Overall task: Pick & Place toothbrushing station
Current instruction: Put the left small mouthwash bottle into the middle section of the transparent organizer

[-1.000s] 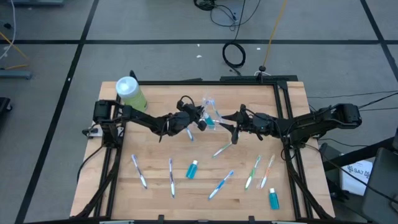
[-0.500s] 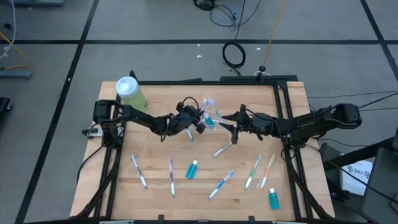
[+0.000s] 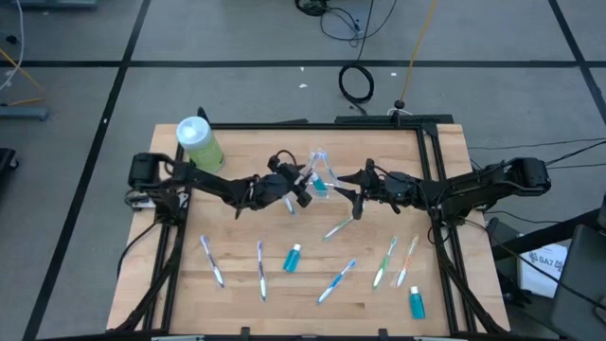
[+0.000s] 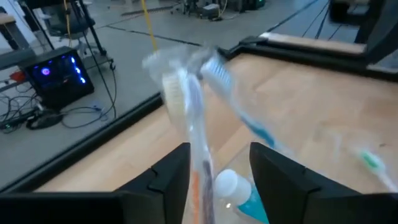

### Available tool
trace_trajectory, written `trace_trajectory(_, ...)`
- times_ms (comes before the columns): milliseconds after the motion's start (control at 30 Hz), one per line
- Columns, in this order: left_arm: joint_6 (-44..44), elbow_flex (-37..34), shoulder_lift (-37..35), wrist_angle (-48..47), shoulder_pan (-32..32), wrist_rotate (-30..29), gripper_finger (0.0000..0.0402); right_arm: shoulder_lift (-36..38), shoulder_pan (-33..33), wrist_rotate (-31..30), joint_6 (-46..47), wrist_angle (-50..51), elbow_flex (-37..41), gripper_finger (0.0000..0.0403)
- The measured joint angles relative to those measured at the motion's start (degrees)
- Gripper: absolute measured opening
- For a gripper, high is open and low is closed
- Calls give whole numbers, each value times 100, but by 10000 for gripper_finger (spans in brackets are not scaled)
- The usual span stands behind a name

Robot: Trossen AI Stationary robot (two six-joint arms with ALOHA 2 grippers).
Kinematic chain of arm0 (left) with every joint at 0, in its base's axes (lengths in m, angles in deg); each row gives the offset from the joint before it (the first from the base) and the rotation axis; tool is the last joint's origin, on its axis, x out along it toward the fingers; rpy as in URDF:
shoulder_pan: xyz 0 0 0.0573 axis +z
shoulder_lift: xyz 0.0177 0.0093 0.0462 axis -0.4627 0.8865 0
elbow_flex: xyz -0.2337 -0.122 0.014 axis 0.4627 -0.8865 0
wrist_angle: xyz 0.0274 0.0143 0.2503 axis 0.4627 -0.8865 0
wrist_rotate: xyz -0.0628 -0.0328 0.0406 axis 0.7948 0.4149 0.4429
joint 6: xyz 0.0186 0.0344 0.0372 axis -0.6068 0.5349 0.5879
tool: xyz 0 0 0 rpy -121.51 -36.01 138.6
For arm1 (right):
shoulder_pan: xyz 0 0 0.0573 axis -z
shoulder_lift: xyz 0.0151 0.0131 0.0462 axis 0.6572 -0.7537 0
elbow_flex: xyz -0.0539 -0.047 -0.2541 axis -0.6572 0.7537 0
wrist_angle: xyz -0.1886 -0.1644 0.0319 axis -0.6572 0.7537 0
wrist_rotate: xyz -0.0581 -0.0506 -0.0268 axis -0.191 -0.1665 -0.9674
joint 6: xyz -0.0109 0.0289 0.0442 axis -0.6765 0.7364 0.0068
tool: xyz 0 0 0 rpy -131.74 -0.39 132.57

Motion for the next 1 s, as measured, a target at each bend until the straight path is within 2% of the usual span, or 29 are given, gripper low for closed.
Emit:
trace_trajectory(167,-156,2,-489,-560,-199,157,178,0,1,0,0,-3,2,153)
trace_trajectory(467,-1294,4,-833,-1366,-761,1050,175,0,-1,0,0,-1,1,153)
trace_trajectory(1000,-2755,4,-831,-2036,-1635,1317,175,0,0,0,0,-1,1,153)
